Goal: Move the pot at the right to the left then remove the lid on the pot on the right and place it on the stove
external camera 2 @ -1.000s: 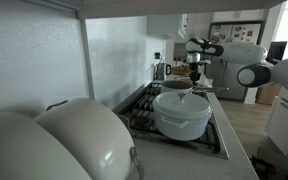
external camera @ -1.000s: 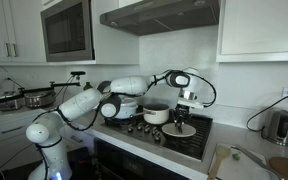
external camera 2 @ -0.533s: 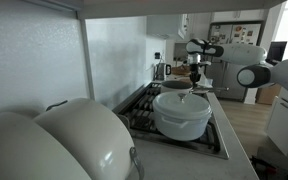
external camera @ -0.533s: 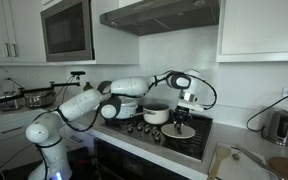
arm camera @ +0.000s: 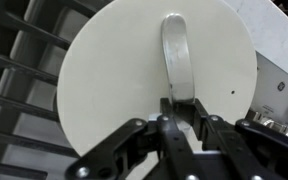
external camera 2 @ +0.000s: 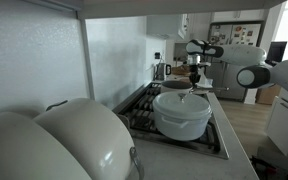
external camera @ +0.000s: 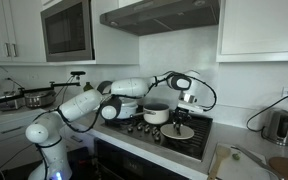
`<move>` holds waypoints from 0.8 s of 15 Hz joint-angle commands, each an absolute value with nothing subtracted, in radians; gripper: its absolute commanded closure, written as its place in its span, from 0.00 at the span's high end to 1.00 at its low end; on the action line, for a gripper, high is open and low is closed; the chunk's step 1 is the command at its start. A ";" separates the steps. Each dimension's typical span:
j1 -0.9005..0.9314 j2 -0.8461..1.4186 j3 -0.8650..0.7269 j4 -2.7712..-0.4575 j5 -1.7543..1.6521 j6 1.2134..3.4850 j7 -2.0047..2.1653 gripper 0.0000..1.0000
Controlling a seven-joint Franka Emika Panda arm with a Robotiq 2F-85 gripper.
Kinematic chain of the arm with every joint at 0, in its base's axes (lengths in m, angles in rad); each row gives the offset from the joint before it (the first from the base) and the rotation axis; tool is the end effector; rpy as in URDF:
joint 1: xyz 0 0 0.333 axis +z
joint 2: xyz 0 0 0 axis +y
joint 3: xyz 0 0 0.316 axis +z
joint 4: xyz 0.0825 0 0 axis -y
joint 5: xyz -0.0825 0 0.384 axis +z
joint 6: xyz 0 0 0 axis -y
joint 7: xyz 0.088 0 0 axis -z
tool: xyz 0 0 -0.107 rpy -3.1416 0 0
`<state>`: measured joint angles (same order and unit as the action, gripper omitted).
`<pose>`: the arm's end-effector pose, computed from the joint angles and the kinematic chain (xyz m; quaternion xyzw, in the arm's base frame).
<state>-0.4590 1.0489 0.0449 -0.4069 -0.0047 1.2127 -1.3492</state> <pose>0.6749 -0.3194 0.4202 -0.8902 -0.4389 0.0626 0.1049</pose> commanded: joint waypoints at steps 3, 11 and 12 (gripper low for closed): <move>-0.467 1.005 0.057 -0.451 0.010 1.220 -1.352 0.06; -0.468 1.011 0.056 -0.452 0.010 1.215 -1.349 0.06; -0.468 1.012 0.056 -0.452 0.010 1.215 -1.348 0.06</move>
<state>-0.4615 1.0547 0.0463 -0.4151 -0.0039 1.2101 -1.3493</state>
